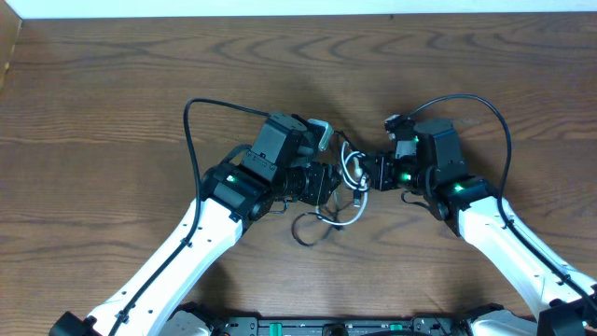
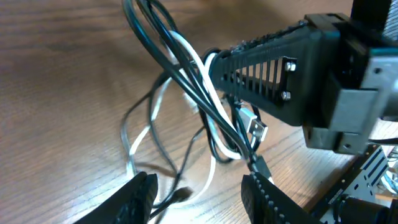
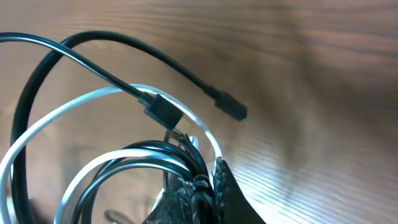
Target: Untangle cables
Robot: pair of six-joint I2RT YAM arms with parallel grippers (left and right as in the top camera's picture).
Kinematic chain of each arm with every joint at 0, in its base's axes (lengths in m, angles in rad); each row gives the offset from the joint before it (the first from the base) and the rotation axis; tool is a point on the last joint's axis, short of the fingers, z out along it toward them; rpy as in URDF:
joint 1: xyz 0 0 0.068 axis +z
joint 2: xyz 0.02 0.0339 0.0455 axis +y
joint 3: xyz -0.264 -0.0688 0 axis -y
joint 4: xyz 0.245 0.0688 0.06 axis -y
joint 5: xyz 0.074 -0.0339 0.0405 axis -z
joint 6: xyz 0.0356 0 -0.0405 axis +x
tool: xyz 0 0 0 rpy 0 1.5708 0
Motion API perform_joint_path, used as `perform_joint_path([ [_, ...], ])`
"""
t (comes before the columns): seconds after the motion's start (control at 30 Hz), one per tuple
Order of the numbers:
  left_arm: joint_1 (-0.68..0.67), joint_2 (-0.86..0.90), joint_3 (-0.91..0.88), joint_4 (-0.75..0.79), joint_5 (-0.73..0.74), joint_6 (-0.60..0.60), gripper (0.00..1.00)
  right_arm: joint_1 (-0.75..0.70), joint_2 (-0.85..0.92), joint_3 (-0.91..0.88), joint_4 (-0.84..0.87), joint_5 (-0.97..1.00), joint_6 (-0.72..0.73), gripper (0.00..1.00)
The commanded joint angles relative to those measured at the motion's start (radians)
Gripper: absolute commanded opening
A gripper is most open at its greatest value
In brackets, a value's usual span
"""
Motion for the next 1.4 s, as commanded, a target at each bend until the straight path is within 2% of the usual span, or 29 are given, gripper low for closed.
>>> perform_joint_path([
  [0.0,0.003,0.006,-0.002,-0.003,0.017,-0.002,0.45,0.003,-0.002,0.011,0.042,-0.182,0.012,0.01],
  [0.17,0.003,0.011,-0.002,-0.002,0.017,-0.002,0.39,0.003,-0.002,0.011,0.095,-0.281,0.018,0.01],
  [0.8,0.003,0.011,-0.002,0.115,-0.079,-0.010,0.34,0.003,-0.002,0.011,0.111,-0.341,0.038,0.01],
  [0.9,0.003,0.011,-0.002,0.110,-0.078,-0.028,0.29,0.003,-0.002,0.011,0.114,-0.349,0.039,0.01],
  [1.0,0.003,0.011,-0.002,0.089,-0.074,-0.029,0.25,0.003,-0.002,0.011,0.115,-0.349,0.038,0.01],
  [1.17,0.002,0.016,-0.002,0.040,-0.064,-0.028,0.24,0.003,-0.002,0.011,0.124,-0.349,0.039,0.01],
  [1.37,0.002,0.051,-0.002,0.058,0.036,-0.029,0.22,0.003,-0.002,0.011,0.134,-0.349,0.039,0.01],
])
